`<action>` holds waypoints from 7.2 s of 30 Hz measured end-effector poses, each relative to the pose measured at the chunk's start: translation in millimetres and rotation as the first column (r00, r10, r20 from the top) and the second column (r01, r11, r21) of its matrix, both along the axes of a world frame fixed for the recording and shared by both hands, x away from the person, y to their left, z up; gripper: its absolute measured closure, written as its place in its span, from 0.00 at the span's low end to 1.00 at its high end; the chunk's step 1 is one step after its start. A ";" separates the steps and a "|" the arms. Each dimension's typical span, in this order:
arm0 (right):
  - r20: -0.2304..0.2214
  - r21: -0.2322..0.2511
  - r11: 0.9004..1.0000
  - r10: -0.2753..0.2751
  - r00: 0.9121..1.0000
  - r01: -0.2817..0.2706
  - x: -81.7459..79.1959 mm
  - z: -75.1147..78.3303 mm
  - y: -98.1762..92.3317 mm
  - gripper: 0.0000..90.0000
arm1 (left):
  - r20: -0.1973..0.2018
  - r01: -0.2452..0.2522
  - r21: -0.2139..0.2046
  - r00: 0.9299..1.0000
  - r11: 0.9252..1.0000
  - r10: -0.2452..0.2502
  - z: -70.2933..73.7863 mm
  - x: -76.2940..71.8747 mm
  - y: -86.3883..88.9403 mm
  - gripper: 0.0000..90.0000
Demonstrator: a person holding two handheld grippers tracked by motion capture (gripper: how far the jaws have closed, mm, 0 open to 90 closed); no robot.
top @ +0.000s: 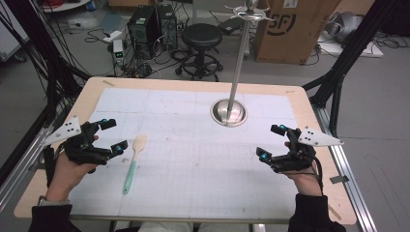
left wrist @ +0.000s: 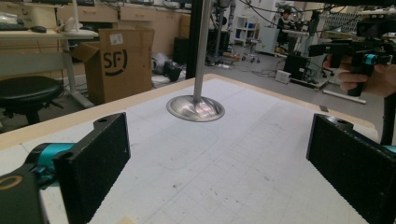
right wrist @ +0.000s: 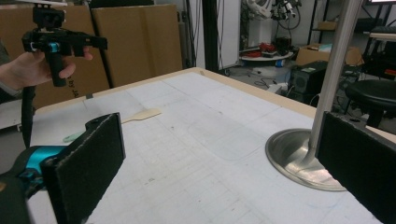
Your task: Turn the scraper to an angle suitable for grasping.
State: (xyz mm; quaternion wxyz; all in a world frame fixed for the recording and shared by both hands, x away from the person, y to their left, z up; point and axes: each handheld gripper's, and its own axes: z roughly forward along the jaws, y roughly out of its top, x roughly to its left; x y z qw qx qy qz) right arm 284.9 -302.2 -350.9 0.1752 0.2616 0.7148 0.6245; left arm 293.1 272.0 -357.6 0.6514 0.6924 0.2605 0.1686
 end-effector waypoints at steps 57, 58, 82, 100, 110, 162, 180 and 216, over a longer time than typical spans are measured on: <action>-0.029 -0.039 0.998 0.039 0.999 -0.040 17.8 -11.0 14.4 0.01 | -0.287 0.010 0.471 0.947 0.882 0.143 -89.8 -3.7 -1.5 1.00; -0.029 -0.039 0.998 0.039 0.999 -0.040 17.9 -11.0 14.3 0.01 | -0.288 0.011 0.473 0.947 0.881 0.142 -89.5 -4.3 -1.7 1.00; -0.041 -0.054 0.998 0.017 0.999 -0.019 11.9 -16.6 8.6 0.01 | -0.306 0.082 0.430 0.950 0.899 0.060 -93.0 7.1 -60.8 1.00; -0.054 -0.055 0.998 0.013 0.998 -0.016 4.6 -17.1 3.2 0.01 | -0.214 -0.087 0.427 0.957 0.900 0.194 -81.8 39.4 -68.2 1.00; -0.059 -0.055 0.998 -0.004 0.998 0.001 -3.0 -20.0 -2.6 0.01 | -0.223 -0.082 0.432 0.955 0.898 0.194 -91.3 53.3 -70.2 1.00; -0.064 -0.062 0.998 0.027 0.998 -0.031 4.6 -20.0 5.1 0.01 | -0.253 -0.008 0.492 0.956 0.871 0.151 -74.0 -54.4 -41.6 1.00; -0.075 -0.080 0.996 0.042 0.996 -0.048 6.3 -19.7 11.4 0.01 | -0.264 0.067 0.515 0.961 0.855 0.083 -87.6 -56.6 -63.4 1.00; -0.082 -0.080 0.996 0.032 0.996 -0.039 0.5 -24.2 5.8 0.01 | -0.201 -0.061 0.417 0.967 0.907 0.157 -77.2 14.4 -87.6 1.00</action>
